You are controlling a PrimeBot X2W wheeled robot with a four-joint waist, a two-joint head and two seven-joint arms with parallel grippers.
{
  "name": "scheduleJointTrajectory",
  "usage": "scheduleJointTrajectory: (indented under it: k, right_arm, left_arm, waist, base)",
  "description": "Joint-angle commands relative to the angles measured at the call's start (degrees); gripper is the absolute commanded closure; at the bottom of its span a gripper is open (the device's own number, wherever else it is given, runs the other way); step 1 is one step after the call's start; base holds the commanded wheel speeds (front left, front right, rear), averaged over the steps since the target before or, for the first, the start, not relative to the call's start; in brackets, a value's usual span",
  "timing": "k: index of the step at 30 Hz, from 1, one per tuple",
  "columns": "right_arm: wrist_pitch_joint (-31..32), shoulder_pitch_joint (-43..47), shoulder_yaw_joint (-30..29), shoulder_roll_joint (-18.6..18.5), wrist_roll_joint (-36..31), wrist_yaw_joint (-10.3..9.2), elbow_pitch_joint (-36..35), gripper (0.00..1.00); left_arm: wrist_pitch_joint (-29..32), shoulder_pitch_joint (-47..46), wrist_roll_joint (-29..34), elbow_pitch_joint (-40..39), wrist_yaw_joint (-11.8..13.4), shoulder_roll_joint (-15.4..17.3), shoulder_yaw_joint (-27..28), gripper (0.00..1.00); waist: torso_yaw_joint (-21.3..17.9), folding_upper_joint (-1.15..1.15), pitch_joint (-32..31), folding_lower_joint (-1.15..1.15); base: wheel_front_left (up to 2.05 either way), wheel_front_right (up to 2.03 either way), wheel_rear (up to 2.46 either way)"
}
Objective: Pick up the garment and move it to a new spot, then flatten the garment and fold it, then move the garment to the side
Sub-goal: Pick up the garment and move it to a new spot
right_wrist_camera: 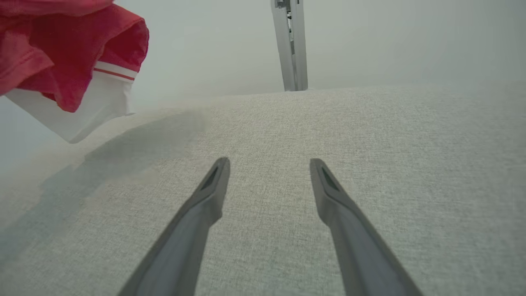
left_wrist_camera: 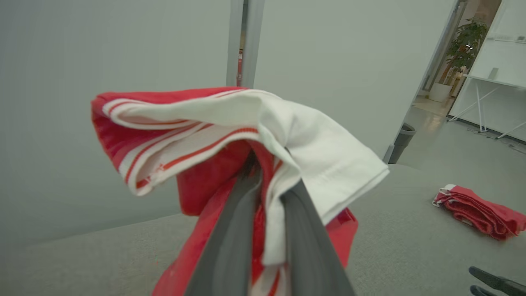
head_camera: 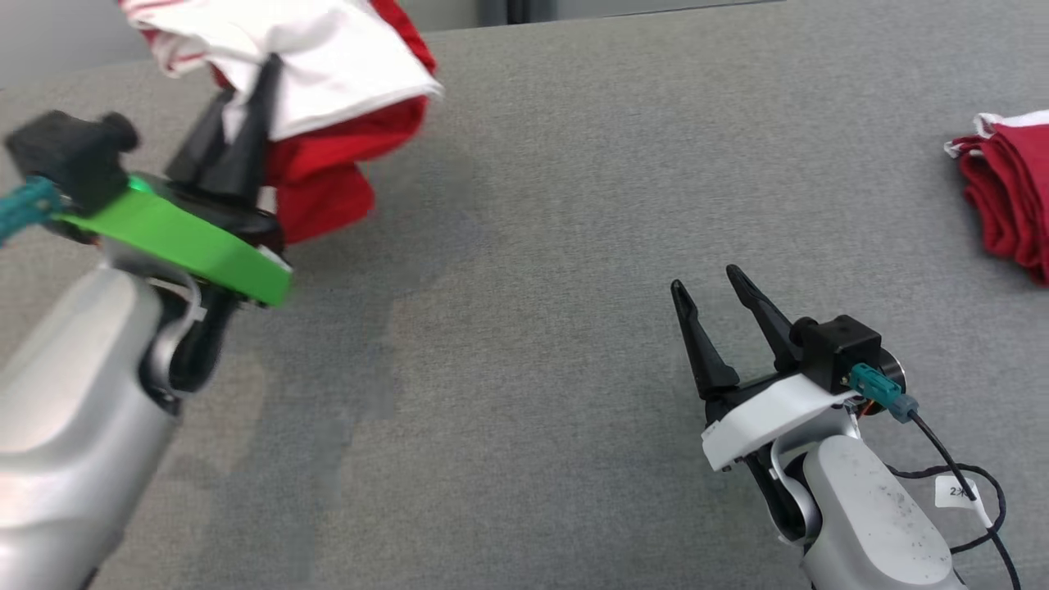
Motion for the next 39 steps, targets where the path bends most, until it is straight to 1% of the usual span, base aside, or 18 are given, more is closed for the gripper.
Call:
scheduleJointTrajectory:
  k: [1,6,9,10,11,12,14,17,21,23,25,27,29,32,35,39]
  right_arm:
    - [0.02,1.04,0.01,-0.22,0.49,-0.11,-0.42,0.00]
    - [0.02,1.79,1.14,-0.21,1.72,-0.11,-0.95,0.00]
    - [0.02,2.03,1.28,-0.24,2.09,-0.11,-1.16,0.00]
    - [0.02,2.18,1.35,-0.20,2.07,-0.11,-1.15,0.00]
    - [0.02,2.32,1.38,-0.19,2.12,-0.11,-1.11,0.00]
    - [0.02,2.52,1.30,-0.19,2.16,-0.11,-1.08,0.00]
    - [0.02,2.90,1.20,-0.20,2.21,-0.11,-1.00,0.00]
    - [0.02,3.12,0.64,-0.20,2.26,-0.11,-0.97,0.00]
    - [0.02,3.84,0.39,-0.19,2.69,-0.11,-0.67,0.00]
    - [0.02,4.15,0.18,-0.21,2.80,-0.11,-0.40,0.00]
    - [0.02,4.56,-0.14,-0.22,2.64,-0.11,-0.02,0.00]
    - [0.02,4.99,-0.56,-0.22,2.35,-0.11,0.40,0.00]
    - [0.03,5.64,-1.01,-0.22,1.91,-0.11,0.97,0.00]
    - [0.02,6.54,-1.64,-0.22,1.53,-0.11,1.88,0.00]
    - [0.02,7.67,-2.34,-0.24,1.52,-0.11,2.88,0.00]
    - [0.03,9.25,-3.22,-0.21,1.46,-0.11,4.13,0.00]
  left_arm:
    - [-0.18,1.52,0.30,-0.53,0.01,-1.71,-0.60,1.00]
    - [-0.19,5.07,-0.19,1.15,0.02,-7.09,-4.45,1.00]
    - [-0.19,7.54,0.37,3.38,0.02,-9.24,-6.39,1.00]
    - [-0.19,8.36,0.59,4.85,0.02,-9.93,-7.00,0.96]
    - [-0.19,9.07,0.55,6.31,0.02,-10.42,-7.38,0.51]
    - [-0.19,9.77,0.53,7.75,0.03,-11.04,-7.35,0.00]
    - [-0.19,10.87,2.13,10.42,0.03,-11.52,-6.13,0.00]
    - [-0.18,13.91,4.93,13.32,0.04,-11.94,-2.62,0.00]
    - [-0.19,18.45,8.93,14.78,0.04,-11.76,3.79,0.00]
    - [-0.19,20.65,12.02,14.63,0.04,-11.51,7.48,0.00]
    - [-0.18,23.15,15.67,14.29,0.07,-11.79,12.70,0.00]
    - [-0.18,25.95,19.84,13.56,0.62,-12.79,17.59,0.00]
    - [-0.18,28.81,24.38,12.32,1.68,-13.74,22.36,0.00]
    - [-0.18,33.55,30.52,9.95,2.82,-16.17,28.74,0.00]
    - [-0.18,37.52,34.49,7.97,2.94,-18.91,33.57,0.00]
    - [-0.18,42.38,38.47,6.44,1.89,-23.03,38.42,0.00]
  waist:
    - [-3.75,0.00,-1.50,0.00]
    - [-7.38,0.00,-1.49,0.00]
    - [-8.66,0.00,-1.65,0.00]
    - [-8.95,0.00,-1.80,0.00]
    - [-9.15,0.00,-1.91,0.00]
    - [-9.30,0.00,-2.07,0.00]
    - [-9.42,0.00,-2.31,0.00]
    - [-9.09,0.00,-2.89,0.00]
    - [-7.82,0.00,-4.16,0.00]
    - [-6.95,0.00,-4.78,0.00]
    - [-6.03,0.00,-5.66,0.00]
    - [-5.17,0.00,-6.61,0.00]
    - [-4.40,0.00,-7.59,0.00]
    - [-3.48,0.00,-8.98,0.00]
    - [-2.77,0.00,-10.10,0.00]
    - [-1.85,0.00,-11.31,0.00]
  base:
    - [0.00,0.00,0.00]
    - [0.00,0.00,0.00]
    - [0.00,0.00,0.00]
    - [0.00,0.00,0.00]
    - [0.00,0.00,0.00]
    - [0.00,0.00,0.00]
    - [0.00,0.00,0.00]
    - [0.00,0.00,0.00]
    - [0.00,0.00,0.00]
    - [0.00,0.00,0.00]
    - [0.00,0.00,0.00]
    - [0.00,0.00,0.00]
    - [0.00,0.00,0.00]
    - [0.00,0.00,0.00]
    - [0.00,0.00,0.00]
    - [0.00,0.00,0.00]
